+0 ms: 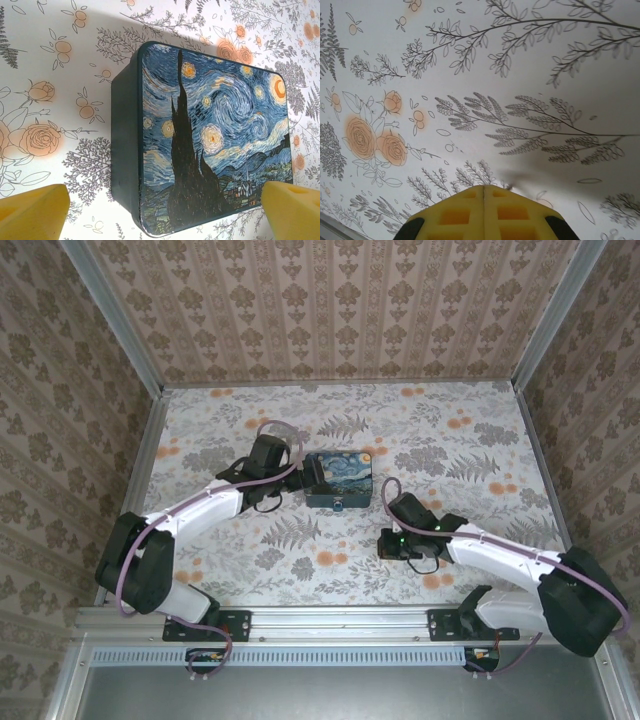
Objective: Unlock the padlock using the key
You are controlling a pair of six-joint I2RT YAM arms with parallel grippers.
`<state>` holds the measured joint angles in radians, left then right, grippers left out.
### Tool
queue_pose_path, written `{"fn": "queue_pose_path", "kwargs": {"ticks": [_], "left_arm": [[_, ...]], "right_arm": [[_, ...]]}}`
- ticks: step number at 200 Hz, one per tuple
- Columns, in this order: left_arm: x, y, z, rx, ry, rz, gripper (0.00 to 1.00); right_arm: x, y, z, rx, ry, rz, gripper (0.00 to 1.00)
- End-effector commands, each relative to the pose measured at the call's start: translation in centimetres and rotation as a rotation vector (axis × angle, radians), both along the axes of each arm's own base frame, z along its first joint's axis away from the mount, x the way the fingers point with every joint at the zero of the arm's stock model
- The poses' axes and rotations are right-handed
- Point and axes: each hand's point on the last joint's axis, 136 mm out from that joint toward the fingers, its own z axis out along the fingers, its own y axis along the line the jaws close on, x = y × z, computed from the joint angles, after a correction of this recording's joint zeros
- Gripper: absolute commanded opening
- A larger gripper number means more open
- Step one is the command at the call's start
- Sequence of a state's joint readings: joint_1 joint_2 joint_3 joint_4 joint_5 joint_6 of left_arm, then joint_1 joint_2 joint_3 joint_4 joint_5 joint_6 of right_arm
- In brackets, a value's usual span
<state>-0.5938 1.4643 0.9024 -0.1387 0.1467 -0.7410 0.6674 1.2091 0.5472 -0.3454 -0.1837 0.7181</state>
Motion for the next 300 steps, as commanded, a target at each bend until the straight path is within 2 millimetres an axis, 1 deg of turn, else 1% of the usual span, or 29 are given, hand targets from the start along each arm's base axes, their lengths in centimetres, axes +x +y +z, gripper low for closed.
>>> {"fn": "queue_pose_path", "kwargs": {"ticks": [1, 24, 27, 34, 38, 42, 48, 52, 59, 77, 91, 122, 149, 163, 179, 203, 225, 245, 273, 275, 278, 300], "left_arm": [[-0.1, 0.2, 0.8, -0.001, -0.008, -0.012, 1.00], [0.0, 0.1, 0.6, 0.005, 0.000, -0.014, 1.00], [0.0, 0.1, 0.6, 0.005, 0.002, -0.014, 1.00], [0.0, 0.1, 0.6, 0.004, 0.001, -0.015, 1.00], [0.0, 0.0, 0.6, 0.002, 0.002, -0.017, 1.00], [0.0, 0.1, 0.5, 0.004, 0.004, -0.016, 1.00], [0.0, 0.1, 0.5, 0.003, 0.004, -0.016, 1.00], [-0.1, 0.1, 0.4, 0.004, 0.007, -0.014, 1.00], [-0.1, 0.1, 0.4, 0.004, 0.006, -0.013, 1.00], [0.0, 0.1, 0.3, 0.003, 0.007, -0.011, 1.00], [0.0, 0.0, 0.3, 0.001, 0.007, -0.015, 1.00], [0.0, 0.0, 0.1, 0.005, 0.011, -0.018, 1.00], [0.0, 0.0, 0.1, 0.009, 0.014, -0.021, 1.00], [0.0, 0.0, 0.0, 0.012, 0.016, -0.020, 1.00], [0.0, 0.1, -0.1, 0.015, 0.017, -0.019, 1.00], [0.2, 0.1, 0.0, 0.014, 0.016, -0.016, 1.00], [0.2, 0.1, 0.1, 0.013, 0.014, -0.016, 1.00], [0.2, 0.1, 0.3, 0.013, 0.014, -0.017, 1.00], [0.2, 0.2, 0.1, 0.016, 0.015, -0.017, 1.00], [0.2, 0.2, 0.2, 0.015, 0.014, -0.017, 1.00], [0.2, 0.2, 0.2, 0.014, 0.015, -0.018, 1.00], [0.2, 0.2, 0.3, 0.010, 0.013, -0.017, 1.00]], "right_arm": [[1.3, 2.4, 1.3, 0.095, -0.020, 0.031, 0.00], [2.2, 4.2, 1.9, 0.151, -0.022, 0.045, 0.00], [2.2, 4.4, 2.1, 0.154, -0.026, 0.050, 0.08], [2.3, 4.8, 2.4, 0.161, -0.040, 0.065, 0.32], [2.3, 4.9, 2.7, 0.160, -0.053, 0.074, 0.43], [2.4, 4.9, 2.9, 0.152, -0.066, 0.078, 0.49], [2.4, 4.7, 3.1, 0.134, -0.084, 0.075, 0.56], [2.4, 4.5, 3.2, 0.122, -0.094, 0.071, 0.59], [2.4, 4.0, 3.2, 0.100, -0.105, 0.063, 0.61], [2.1, 2.7, 2.9, 0.047, -0.111, 0.047, 0.60], [1.8, 2.1, 2.4, 0.008, -0.102, 0.047, 0.59], [1.2, 1.8, 1.1, -0.073, -0.077, 0.094, 0.55], [1.2, 1.3, 0.6, -0.175, -0.070, 0.153, 0.51], [0.9, 1.7, 0.7, -0.175, -0.070, 0.177, 0.51], [0.4, 2.7, 0.8, -0.138, -0.056, 0.190, 0.51], [-0.6, 3.9, 0.1, -0.093, -0.020, 0.198, 0.51], [-1.3, 4.4, -0.5, -0.083, -0.007, 0.201, 0.50], [-1.4, 4.9, -0.7, -0.060, -0.005, 0.194, 0.49], [-1.5, 5.7, -0.4, -0.033, -0.014, 0.196, 0.48], [-1.6, 5.6, -1.0, -0.045, 0.001, 0.195, 0.48], [-1.6, 5.6, -1.2, -0.049, 0.006, 0.197, 0.48], [-1.5, 5.9, -1.7, -0.053, 0.016, 0.197, 0.48]]}}
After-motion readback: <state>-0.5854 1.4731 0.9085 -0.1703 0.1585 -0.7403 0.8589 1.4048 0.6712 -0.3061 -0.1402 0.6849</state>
